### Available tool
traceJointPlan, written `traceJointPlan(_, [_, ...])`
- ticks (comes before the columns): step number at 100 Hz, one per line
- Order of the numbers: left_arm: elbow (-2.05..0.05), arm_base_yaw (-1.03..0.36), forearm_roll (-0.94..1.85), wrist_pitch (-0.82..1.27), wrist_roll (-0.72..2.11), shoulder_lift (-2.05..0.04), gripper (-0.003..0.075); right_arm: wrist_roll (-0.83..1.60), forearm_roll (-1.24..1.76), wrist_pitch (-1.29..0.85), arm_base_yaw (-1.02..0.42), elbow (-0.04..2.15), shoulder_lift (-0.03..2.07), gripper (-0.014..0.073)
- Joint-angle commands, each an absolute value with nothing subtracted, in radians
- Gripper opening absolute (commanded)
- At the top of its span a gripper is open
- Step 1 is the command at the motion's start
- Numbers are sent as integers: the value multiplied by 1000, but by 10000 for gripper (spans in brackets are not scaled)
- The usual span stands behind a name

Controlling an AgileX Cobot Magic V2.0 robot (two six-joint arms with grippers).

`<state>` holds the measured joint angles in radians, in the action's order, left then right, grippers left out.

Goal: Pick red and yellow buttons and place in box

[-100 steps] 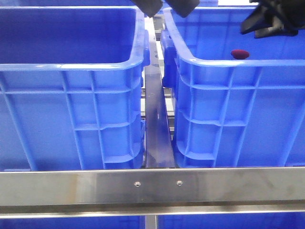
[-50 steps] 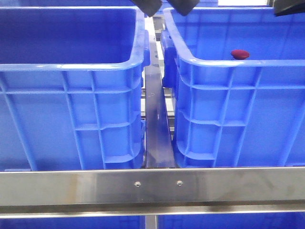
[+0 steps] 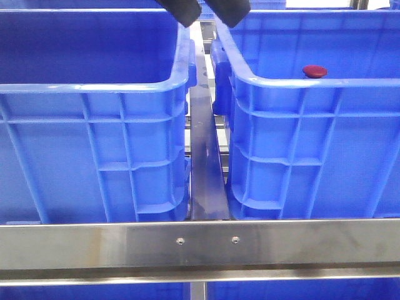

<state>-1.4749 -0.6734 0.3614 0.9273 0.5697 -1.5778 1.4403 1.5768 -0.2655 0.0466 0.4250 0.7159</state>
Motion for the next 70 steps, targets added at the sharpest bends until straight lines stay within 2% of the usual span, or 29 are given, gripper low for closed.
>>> traceJointPlan(1, [-1511,-679,368,904,533,-1524,545,1454,1605,-277,47,407,631,-62])
traceJointPlan(24, [-1511,-679,113,910,286,-1474,545,1454,1605,-317,47,328,488,-62])
traceJointPlan(49, [-1511,-679,-205,990,-40,-1457,545,1454,1606,-337,47,322,478,-62])
traceJointPlan(70, [-1511,-671,-337,1003,-148,-1457,545,1454,1606,-343,47,322,478,-62])
